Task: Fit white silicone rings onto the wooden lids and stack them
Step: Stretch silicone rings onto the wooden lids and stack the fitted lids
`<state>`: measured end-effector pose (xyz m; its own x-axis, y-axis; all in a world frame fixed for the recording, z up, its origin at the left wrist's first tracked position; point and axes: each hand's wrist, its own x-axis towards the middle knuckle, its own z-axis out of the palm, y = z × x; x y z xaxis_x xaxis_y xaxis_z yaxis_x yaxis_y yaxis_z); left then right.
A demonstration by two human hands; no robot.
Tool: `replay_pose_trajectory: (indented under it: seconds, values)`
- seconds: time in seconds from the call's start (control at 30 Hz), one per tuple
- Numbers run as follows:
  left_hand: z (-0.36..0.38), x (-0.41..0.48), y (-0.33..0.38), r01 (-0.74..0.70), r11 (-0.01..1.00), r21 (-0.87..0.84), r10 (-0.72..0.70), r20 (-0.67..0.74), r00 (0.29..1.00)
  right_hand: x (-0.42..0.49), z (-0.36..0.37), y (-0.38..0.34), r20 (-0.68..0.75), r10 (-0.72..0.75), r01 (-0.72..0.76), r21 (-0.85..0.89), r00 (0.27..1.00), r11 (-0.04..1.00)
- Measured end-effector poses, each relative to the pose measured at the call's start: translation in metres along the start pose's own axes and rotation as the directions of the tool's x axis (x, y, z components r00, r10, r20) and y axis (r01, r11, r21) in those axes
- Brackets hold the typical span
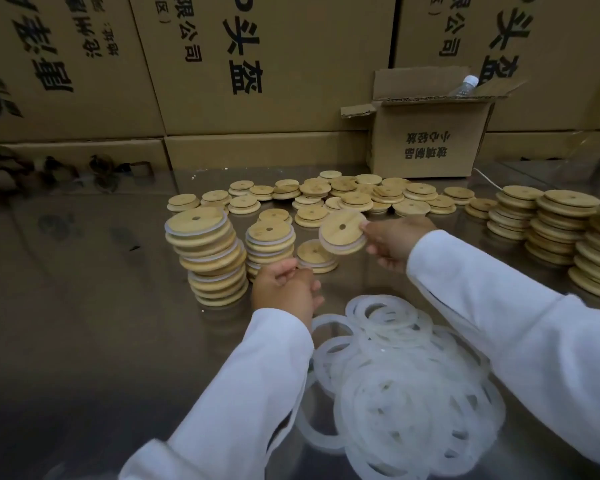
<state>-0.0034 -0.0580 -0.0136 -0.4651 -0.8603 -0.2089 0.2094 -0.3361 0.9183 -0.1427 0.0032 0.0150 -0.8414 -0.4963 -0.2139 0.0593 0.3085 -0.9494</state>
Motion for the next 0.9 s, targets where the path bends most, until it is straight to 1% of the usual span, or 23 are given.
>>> replay_pose_trajectory:
  seconds: [0.1,0.17,0.33,0.43,0.53,0.63,0.77,0.83,0.9]
  values:
    - [0.002,0.003,0.001,0.043,0.998,-0.039,-0.044,-0.006,0.999,0.027,0.024,-0.006,0.096,0.093,-0.080,-0.124,0.991,0.989]
    - [0.004,0.004,0.000,0.033,0.999,-0.029,-0.033,-0.002,0.999,0.037,0.036,-0.005,0.120,0.135,-0.113,-0.171,0.984,0.979]
    - [0.005,0.005,-0.002,0.018,1.000,-0.024,-0.018,0.024,1.000,0.043,0.044,-0.003,0.050,0.118,-0.095,-0.331,0.992,0.939]
    - [0.003,0.006,-0.001,0.017,0.999,-0.031,-0.017,0.029,0.999,0.038,0.031,-0.001,0.058,0.131,-0.107,-0.308,0.990,0.946]
    - [0.002,0.006,-0.002,0.004,1.000,-0.021,-0.003,0.041,0.999,0.027,0.007,0.004,0.100,0.084,-0.058,-0.235,0.991,0.970]
    - [0.001,0.004,-0.004,-0.032,0.999,0.025,0.031,0.058,0.998,0.020,-0.018,0.013,0.111,0.017,0.011,-0.251,0.994,0.968]
    - [0.001,0.003,-0.009,-0.068,0.994,0.086,0.059,0.099,0.993,0.028,-0.042,0.015,0.035,-0.029,0.038,-0.301,0.999,0.953]
    - [0.002,0.004,-0.013,-0.105,0.988,0.112,0.096,0.086,0.992,0.043,-0.049,0.013,-0.018,-0.076,0.066,-0.327,0.997,0.943]
    - [0.005,0.006,-0.016,-0.150,0.981,0.120,0.142,0.069,0.987,0.062,-0.051,0.010,-0.089,-0.119,0.086,-0.308,0.989,0.947]
